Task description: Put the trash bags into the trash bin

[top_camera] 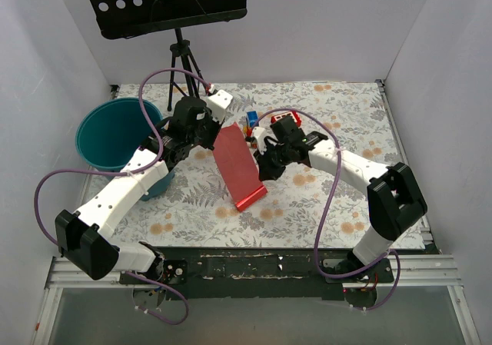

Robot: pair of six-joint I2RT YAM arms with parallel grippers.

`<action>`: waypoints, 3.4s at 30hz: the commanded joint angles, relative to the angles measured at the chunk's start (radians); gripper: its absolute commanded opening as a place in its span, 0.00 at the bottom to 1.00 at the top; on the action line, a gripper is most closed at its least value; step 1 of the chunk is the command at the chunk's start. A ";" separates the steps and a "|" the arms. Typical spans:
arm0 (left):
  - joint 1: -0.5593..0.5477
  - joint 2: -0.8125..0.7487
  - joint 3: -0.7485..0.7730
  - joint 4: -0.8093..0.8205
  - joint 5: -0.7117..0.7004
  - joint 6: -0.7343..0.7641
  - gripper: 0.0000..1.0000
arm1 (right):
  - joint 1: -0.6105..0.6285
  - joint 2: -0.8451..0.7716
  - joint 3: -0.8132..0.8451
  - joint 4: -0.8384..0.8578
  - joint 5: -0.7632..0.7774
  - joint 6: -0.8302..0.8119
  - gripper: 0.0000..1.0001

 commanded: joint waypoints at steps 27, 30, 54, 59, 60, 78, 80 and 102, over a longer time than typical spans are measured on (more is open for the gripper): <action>0.043 -0.124 0.065 -0.150 0.004 0.019 0.00 | -0.017 0.372 0.055 0.207 -0.134 0.313 0.08; 0.046 -0.127 0.092 -0.143 0.003 0.041 0.00 | -0.017 0.406 0.094 0.200 -0.119 0.313 0.09; 0.055 -0.055 0.381 -0.186 0.037 0.091 0.00 | -0.007 0.449 0.135 0.260 -0.155 0.438 0.22; 0.054 -0.051 0.427 -0.196 0.046 0.088 0.00 | -0.007 0.469 0.150 0.266 -0.135 0.458 0.24; 0.055 -0.047 0.439 -0.199 0.046 0.088 0.00 | -0.007 0.472 0.154 0.266 -0.131 0.458 0.24; 0.055 -0.024 0.541 -0.201 0.024 0.133 0.00 | -0.007 0.461 0.154 0.276 -0.106 0.449 0.27; 0.055 -0.030 0.536 -0.192 0.018 0.137 0.00 | -0.007 0.454 0.146 0.274 -0.097 0.449 0.28; 0.055 -0.110 0.438 -0.141 -0.097 0.239 0.00 | -0.007 0.418 0.103 0.280 -0.082 0.415 0.32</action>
